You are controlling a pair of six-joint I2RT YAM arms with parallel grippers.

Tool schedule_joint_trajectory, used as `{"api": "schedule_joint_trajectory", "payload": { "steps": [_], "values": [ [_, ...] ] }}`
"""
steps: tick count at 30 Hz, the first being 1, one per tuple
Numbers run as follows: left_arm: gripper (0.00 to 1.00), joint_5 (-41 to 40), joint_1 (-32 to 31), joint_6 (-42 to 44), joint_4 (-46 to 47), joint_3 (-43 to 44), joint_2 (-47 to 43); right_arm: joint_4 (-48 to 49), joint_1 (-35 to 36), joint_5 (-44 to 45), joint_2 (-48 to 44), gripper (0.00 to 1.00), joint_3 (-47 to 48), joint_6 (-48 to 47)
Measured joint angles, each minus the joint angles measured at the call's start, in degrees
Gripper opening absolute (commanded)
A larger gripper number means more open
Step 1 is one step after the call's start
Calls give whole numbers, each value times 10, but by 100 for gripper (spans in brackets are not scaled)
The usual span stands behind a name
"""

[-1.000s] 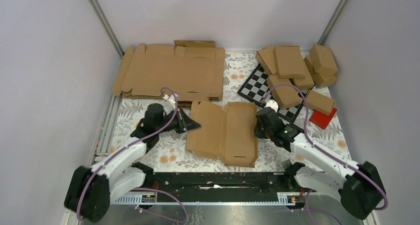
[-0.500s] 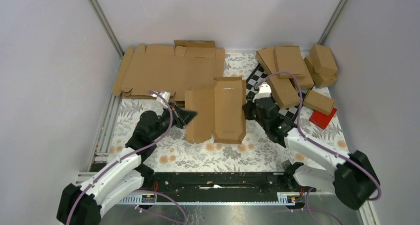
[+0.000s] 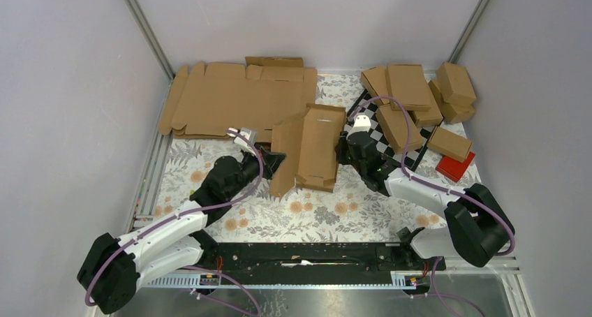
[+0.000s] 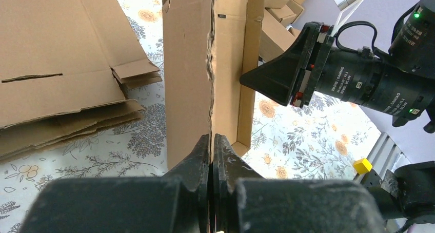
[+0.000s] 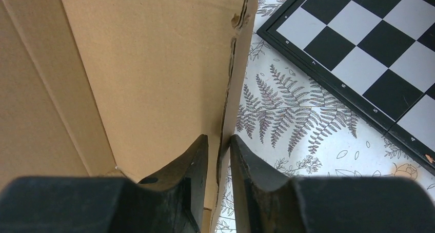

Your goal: Fold the paper box

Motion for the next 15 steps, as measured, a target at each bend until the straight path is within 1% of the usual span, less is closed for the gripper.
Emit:
{"api": "schedule_joint_trajectory", "payload": {
  "steps": [4,7,8,9,10,11,12,13,15],
  "values": [
    [0,-26,-23,19,0,0,-1,0,0,-2,0,43,0,6],
    [0,-43,-43,34,-1,0,-1,1,0,-4,-3,49,-8,10],
    [0,-49,-49,39,-4,2,-1,0,0,-4,-6,53,-12,11],
    [0,-53,-54,42,-7,3,-1,-1,0,-4,-10,62,-17,12],
    [0,-59,-60,47,-13,6,-1,-3,0,-4,-17,77,-23,13],
    [0,-66,-66,53,-17,8,-3,-4,0,-5,-24,87,-30,14],
    [0,-73,-73,59,-20,8,-7,-6,0,-5,-30,94,-34,18],
    [0,-77,-78,62,-23,9,-12,-9,0,-8,-39,97,-42,16],
    [0,-88,-92,75,-27,8,-28,-16,0,-18,-60,99,-55,17]
  ]
}}
